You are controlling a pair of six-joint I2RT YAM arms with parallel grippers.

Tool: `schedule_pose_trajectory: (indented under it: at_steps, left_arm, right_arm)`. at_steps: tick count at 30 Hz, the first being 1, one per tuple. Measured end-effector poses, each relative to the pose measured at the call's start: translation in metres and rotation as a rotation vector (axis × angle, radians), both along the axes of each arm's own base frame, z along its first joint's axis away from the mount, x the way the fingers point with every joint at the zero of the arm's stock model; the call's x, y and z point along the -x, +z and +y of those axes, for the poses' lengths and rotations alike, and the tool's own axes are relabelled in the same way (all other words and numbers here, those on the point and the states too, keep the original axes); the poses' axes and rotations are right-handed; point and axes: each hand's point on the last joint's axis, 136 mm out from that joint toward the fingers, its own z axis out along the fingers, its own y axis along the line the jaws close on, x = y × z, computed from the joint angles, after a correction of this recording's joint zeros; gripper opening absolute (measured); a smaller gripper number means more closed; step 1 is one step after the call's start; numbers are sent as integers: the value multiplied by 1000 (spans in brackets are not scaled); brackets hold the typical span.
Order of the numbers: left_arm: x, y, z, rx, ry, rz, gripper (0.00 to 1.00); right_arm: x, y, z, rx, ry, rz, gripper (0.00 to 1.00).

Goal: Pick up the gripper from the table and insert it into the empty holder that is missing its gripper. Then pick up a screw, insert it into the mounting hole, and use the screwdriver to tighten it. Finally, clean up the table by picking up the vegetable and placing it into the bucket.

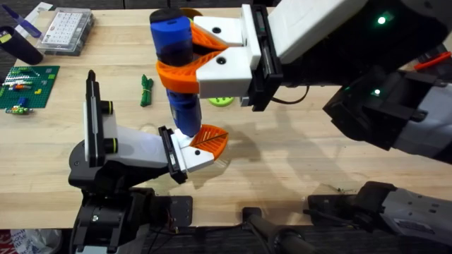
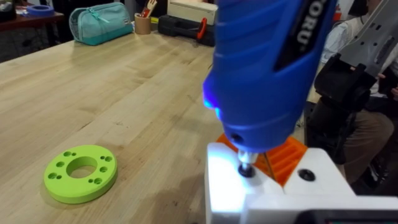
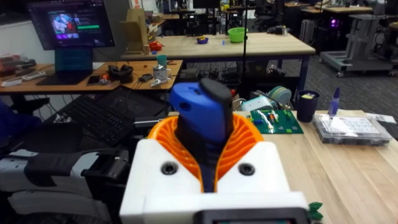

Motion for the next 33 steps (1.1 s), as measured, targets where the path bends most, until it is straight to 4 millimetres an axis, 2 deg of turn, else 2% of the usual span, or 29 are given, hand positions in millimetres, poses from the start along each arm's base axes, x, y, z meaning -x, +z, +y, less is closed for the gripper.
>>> schedule_pose_trajectory:
  at_steps: [20,24,30,33]
  left_arm:
    - [1,0,0,2,-3,5,12]
    - [1,0,0,2,-3,5,12]
    - [1,0,0,2,-3,5,12]
    - [1,0,0,2,-3,5,12]
  right_arm:
    - [-2,8,4,-9,12,-5,61]
    - [-8,27,5,-3,2,2,62]
    - [-13,70,1,-28,-16,-31,61]
    - [-15,76,-1,-21,-29,-50,62]
